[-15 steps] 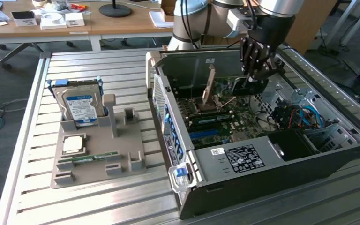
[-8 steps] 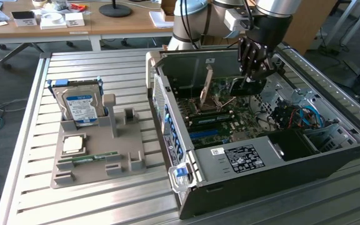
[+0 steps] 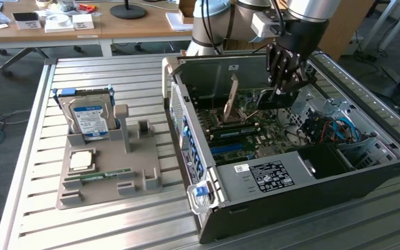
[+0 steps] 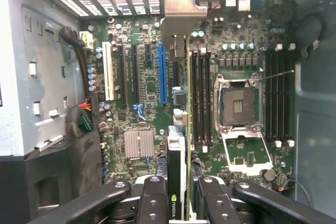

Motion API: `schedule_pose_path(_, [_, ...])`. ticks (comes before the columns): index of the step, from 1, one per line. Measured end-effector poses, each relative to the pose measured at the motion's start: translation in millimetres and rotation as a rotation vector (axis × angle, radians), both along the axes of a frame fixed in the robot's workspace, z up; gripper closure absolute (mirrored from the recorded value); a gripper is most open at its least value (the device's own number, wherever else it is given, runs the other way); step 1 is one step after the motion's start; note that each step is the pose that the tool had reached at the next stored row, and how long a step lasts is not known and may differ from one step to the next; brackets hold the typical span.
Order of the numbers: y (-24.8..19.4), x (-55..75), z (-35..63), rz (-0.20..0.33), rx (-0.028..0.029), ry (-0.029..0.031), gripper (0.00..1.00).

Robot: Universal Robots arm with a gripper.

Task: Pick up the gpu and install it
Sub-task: 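Insert the gpu into the slot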

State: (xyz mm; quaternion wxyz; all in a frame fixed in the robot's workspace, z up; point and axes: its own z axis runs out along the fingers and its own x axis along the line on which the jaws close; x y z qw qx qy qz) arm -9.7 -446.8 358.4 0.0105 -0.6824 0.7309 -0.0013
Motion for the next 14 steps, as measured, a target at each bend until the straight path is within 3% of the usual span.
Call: schedule_pose_path(14, [-0.1,0.0,-1.9,0.0,0.0001,0.0,0.73])
